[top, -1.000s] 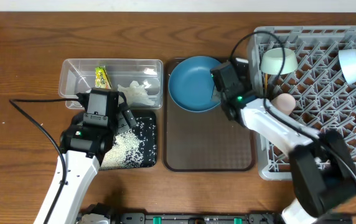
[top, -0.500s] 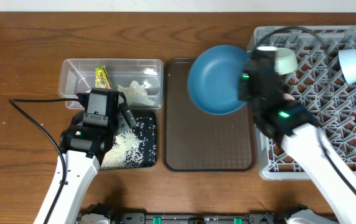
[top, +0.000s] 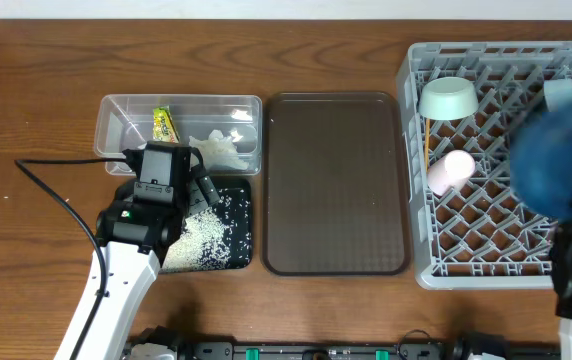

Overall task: Sort waste into correct bins and load items into the dishwasher rack
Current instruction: 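Lift the blue plate and carry it right into the dish rack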

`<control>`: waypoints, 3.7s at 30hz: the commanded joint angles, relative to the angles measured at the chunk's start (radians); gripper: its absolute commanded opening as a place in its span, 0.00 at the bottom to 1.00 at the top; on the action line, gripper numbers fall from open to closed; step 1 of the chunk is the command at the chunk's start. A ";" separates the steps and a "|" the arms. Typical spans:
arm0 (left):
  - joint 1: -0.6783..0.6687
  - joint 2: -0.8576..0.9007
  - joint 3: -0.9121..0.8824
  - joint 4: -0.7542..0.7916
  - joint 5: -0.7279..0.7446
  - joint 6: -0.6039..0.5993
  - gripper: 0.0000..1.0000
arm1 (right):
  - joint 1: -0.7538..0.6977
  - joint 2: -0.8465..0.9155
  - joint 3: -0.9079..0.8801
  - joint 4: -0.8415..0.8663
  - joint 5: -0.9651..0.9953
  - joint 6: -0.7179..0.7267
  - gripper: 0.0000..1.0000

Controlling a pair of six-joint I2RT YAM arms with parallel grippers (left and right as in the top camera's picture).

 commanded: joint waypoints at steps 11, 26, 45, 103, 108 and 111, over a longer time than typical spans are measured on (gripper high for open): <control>0.005 0.004 0.005 0.002 -0.002 -0.010 0.98 | -0.313 0.149 0.003 0.007 0.327 -0.329 0.01; 0.005 0.004 0.005 0.002 -0.002 -0.010 0.98 | -0.216 0.397 0.003 0.034 0.304 -0.416 0.01; 0.005 0.004 0.005 0.002 -0.002 -0.010 0.98 | -0.158 0.491 0.003 0.277 0.491 -0.804 0.01; 0.005 0.004 0.005 0.001 -0.002 -0.010 0.98 | 0.005 0.740 0.002 0.556 0.488 -0.685 0.48; 0.005 0.004 0.005 0.001 -0.002 -0.010 0.98 | 0.016 0.739 0.002 0.481 0.445 -0.504 0.99; 0.005 0.004 0.005 0.001 -0.002 -0.010 0.98 | 0.021 0.734 0.002 0.360 0.307 -0.419 0.99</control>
